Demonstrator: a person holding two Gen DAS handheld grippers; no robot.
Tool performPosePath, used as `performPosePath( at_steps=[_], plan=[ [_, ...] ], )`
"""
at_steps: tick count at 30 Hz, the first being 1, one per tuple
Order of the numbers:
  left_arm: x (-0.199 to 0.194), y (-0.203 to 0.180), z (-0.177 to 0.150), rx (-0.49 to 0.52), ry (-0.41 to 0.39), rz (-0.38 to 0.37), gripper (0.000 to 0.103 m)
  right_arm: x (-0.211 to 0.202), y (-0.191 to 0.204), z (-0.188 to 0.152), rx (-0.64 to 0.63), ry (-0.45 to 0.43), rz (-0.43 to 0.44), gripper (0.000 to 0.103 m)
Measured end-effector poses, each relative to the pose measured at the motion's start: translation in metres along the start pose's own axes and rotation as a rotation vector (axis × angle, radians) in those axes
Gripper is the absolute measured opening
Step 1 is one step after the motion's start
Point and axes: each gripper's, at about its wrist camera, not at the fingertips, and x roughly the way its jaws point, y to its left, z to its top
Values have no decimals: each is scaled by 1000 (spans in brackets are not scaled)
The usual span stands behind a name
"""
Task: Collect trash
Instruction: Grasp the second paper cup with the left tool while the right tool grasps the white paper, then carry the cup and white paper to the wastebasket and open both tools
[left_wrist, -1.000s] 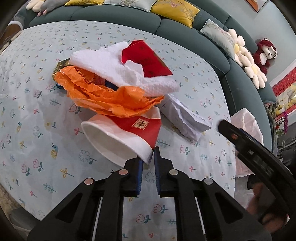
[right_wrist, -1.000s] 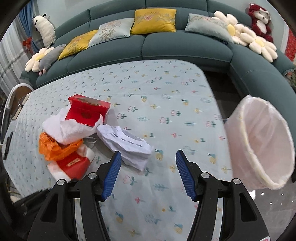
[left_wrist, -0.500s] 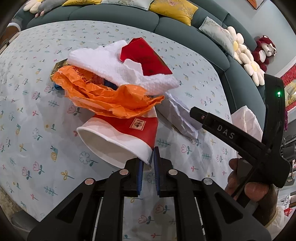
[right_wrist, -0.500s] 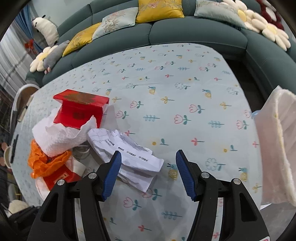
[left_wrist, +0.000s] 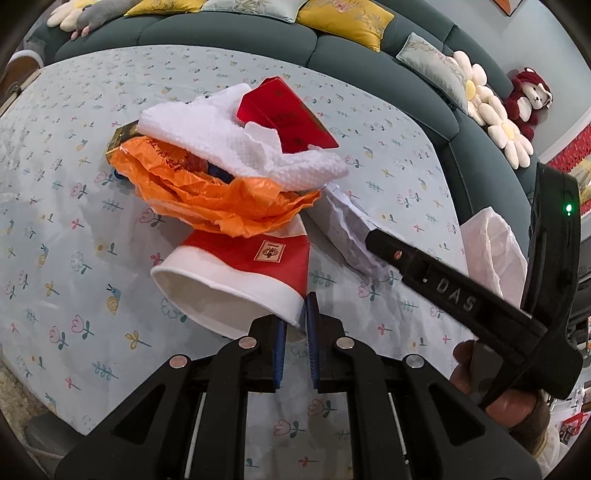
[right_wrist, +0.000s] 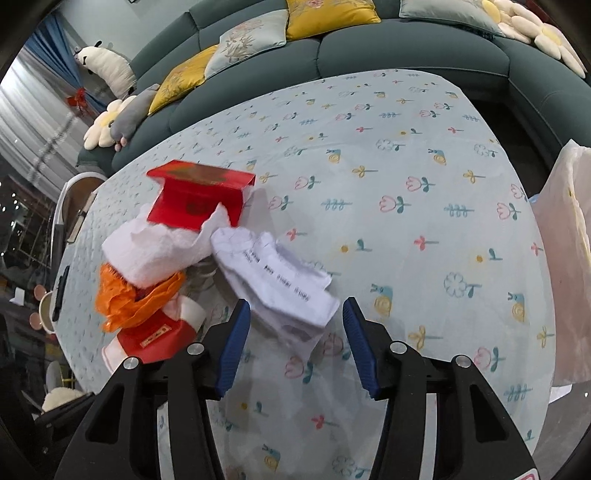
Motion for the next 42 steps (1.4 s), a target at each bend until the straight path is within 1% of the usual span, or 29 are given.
performPosePath(
  at_steps=[2,3,4,6,10,13,17,22,27,33,42],
  plan=[
    [-2,-1,-1,3,-2,2,9,0,2,-2,-12,11,2,36],
    [-3,-1,-1,3,-1,1,9,0,2,-3,-14,21,9,19],
    [-4,-2,-3,4,-1,1,9,0,0,-3,-10,27,15,12],
    [-7,-4,-4,10,-5,3,8,-3,-1,-3,-7,18,15,12],
    [-16,-9,-4,20,-20,1,7,-14,-2,-2,-8,-9,18,5],
    [-24,-15,-3,31,-34,-7,5,-31,-4,-1,-1,-46,20,3],
    [-37,-32,-1,58,-60,-32,4,-58,-12,-1,10,-101,5,3],
    [-46,-58,-4,116,-82,-57,4,-93,-30,4,39,-170,-16,3],
    [-55,-85,-5,163,-97,-82,4,-127,-53,4,60,-235,-58,3],
    [-60,-132,-3,242,-116,-123,4,-162,-90,3,103,-302,-107,3],
    [-52,-215,0,375,-113,-206,4,-195,-145,-6,152,-351,-201,3]
  ],
)
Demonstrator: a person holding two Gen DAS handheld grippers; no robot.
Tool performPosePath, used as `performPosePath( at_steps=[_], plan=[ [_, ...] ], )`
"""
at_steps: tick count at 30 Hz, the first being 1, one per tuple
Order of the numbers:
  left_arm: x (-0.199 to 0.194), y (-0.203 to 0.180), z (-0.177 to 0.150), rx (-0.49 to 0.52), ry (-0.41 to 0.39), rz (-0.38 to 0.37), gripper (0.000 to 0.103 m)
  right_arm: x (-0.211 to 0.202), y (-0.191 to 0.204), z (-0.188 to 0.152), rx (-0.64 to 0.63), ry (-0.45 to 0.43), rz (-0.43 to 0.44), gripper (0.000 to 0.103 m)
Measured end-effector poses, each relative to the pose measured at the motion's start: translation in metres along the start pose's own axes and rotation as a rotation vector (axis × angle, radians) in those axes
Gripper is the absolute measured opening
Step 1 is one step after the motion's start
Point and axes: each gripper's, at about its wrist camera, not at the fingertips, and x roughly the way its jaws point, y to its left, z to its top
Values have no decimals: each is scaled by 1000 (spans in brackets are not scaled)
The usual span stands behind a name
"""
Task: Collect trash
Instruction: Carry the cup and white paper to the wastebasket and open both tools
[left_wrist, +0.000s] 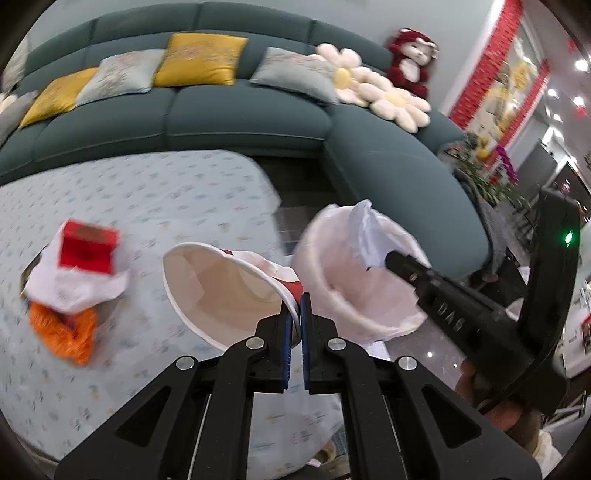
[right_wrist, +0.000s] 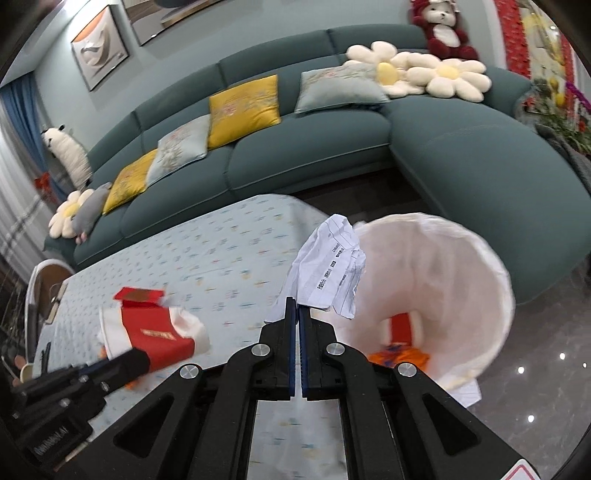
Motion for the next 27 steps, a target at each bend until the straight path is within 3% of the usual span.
performPosePath(
  at_steps=[14,27],
  plan=[
    [52,-79,22,125,44,-103,4,-9,-84,-2,94,-22,-77,3],
    [82,-101,23,165,79,-102,4,0,-106,-5,126,-17,-89,3]
  ],
)
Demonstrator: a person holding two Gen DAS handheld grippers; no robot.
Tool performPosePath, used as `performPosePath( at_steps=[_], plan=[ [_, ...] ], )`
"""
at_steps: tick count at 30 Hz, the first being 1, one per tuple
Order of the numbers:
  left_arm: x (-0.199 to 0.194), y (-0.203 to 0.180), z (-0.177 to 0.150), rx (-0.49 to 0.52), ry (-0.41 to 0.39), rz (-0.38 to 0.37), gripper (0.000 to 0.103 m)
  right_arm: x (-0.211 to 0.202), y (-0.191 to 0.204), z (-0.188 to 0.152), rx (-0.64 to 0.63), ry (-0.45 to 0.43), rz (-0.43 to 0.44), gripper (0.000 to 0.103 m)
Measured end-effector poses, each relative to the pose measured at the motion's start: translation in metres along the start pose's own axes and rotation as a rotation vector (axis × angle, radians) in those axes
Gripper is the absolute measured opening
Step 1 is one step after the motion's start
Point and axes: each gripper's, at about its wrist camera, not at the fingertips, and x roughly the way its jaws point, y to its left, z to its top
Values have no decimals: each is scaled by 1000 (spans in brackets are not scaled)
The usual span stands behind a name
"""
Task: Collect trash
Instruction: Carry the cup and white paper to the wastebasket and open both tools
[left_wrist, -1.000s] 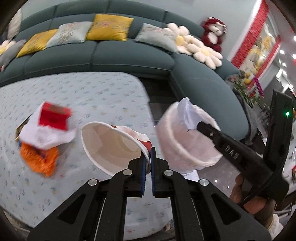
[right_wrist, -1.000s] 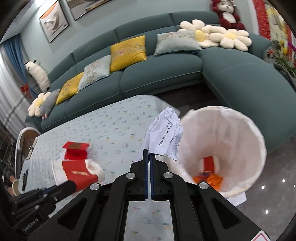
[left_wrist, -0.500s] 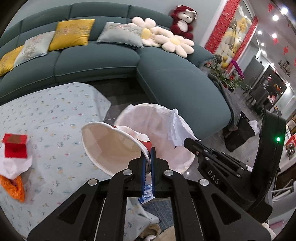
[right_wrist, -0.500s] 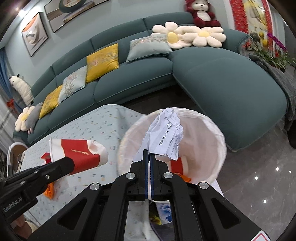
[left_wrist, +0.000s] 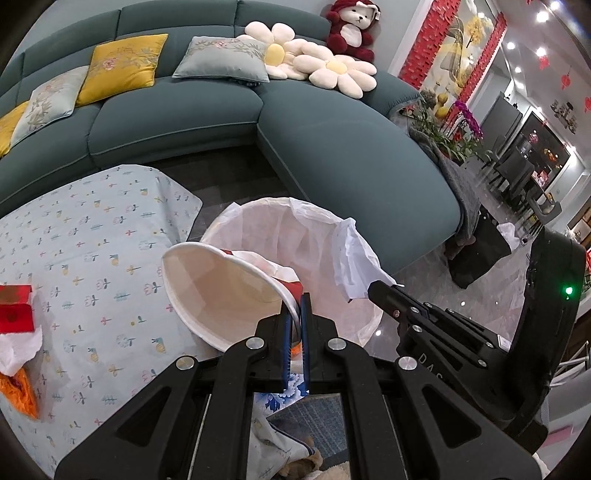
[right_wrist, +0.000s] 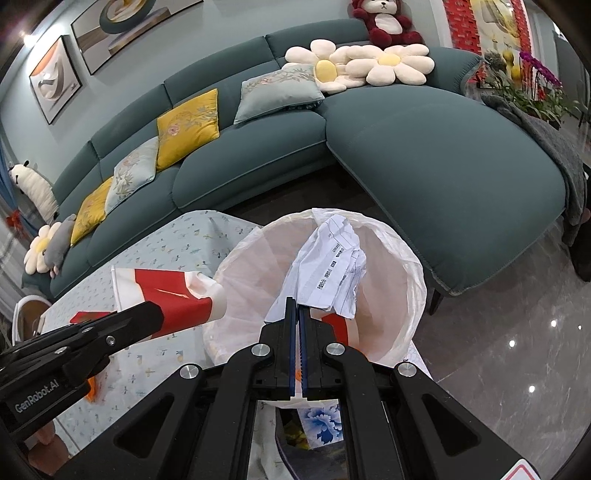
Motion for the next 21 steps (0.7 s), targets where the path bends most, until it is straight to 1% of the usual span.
performPosePath(
  at_steps=[10,12,13,15,17,19,20,21],
  plan=[
    [14,-5,3,9,13,-5,4,6,-2,2,-1,4,-7,3],
    [15,-6,3,2,11,7,6,7,-3,2,-1,5,-7,5],
    [15,-5,3,-1,1,14,8,7,-3,3,1,3,-12,7],
    [16,-6,4,1,0,18,19,7,-1,3,4,1,-13,11],
    [15,-5,5,0,-2,24,23,6,-1,3,3,-2,-16,13],
    [14,-4,5,-2,-4,24,24,6,0,3,1,-4,-19,16],
    [14,-4,5,-3,-4,26,27,5,1,4,0,-5,-21,17],
    [13,-3,5,-6,-5,29,32,4,1,4,-1,-7,-23,20]
  ],
)
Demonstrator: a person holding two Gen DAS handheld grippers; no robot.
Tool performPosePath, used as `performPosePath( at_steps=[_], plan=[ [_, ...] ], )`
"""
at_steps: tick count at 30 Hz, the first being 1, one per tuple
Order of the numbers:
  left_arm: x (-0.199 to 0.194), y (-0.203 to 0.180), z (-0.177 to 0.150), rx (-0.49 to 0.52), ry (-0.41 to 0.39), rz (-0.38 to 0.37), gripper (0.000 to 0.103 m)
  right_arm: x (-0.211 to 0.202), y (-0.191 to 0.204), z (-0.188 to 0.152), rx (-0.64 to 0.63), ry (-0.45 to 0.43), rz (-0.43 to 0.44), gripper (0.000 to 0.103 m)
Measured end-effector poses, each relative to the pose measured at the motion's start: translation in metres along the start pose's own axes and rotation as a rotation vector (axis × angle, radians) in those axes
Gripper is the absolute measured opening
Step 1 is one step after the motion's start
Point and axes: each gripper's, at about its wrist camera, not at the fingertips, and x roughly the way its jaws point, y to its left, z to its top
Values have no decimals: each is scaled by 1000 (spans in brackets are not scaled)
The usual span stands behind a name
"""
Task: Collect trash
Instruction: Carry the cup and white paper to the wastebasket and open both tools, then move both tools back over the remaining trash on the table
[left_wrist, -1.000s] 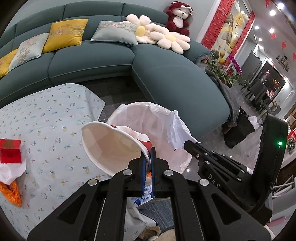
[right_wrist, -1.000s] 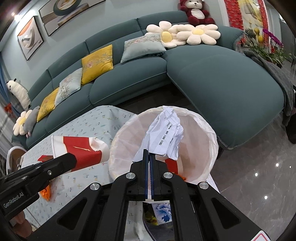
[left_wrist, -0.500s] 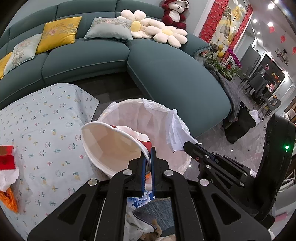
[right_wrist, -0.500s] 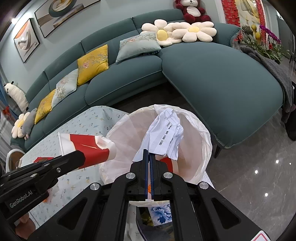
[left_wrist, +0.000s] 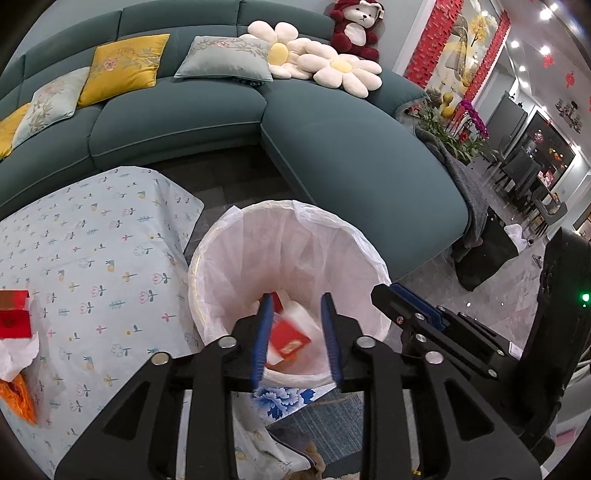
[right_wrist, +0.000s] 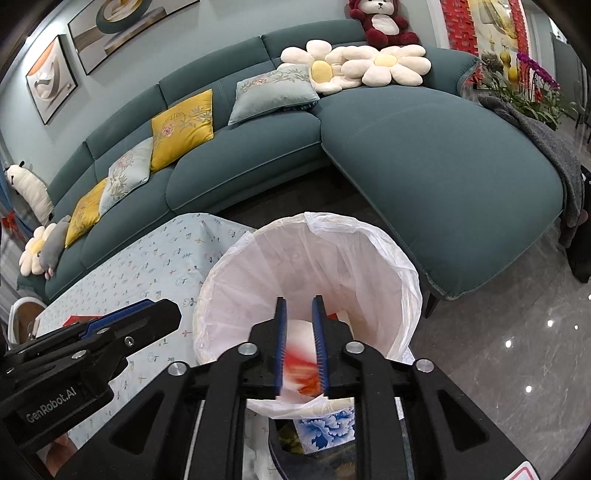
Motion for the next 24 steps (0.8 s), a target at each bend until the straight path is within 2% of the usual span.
performPosePath(
  at_steps=[3,12,16,24],
  plan=[
    [-4,1,0,-4,-8,5,33,-4,3,0,-5,-10,-7,26],
    [-25,14,-2,-32,-32,23,33,-16,18,0,-29,-16,-5,28],
    [-39,25,-5,-59,-47,33,42,-26,32,0,-50,-29,-3,34],
    [-79,63,-22,-112,-92,88,43,-40,73,-9,-118,-25,25,36]
  ],
)
